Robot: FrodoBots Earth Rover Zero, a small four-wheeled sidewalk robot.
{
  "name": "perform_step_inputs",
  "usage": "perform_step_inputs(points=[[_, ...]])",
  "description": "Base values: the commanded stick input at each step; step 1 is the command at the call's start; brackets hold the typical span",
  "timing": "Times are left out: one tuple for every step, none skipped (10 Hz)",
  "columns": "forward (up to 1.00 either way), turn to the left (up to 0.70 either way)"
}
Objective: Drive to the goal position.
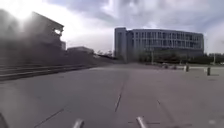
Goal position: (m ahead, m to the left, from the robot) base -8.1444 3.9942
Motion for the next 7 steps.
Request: perform_step_inputs(points=[[0.0, 0.0], [0.0, 0.45], [0.0, 0.45], [0.0, 0.45], [0.0, 0.45], [0.0, 0.45], [0.0, 0.45]])
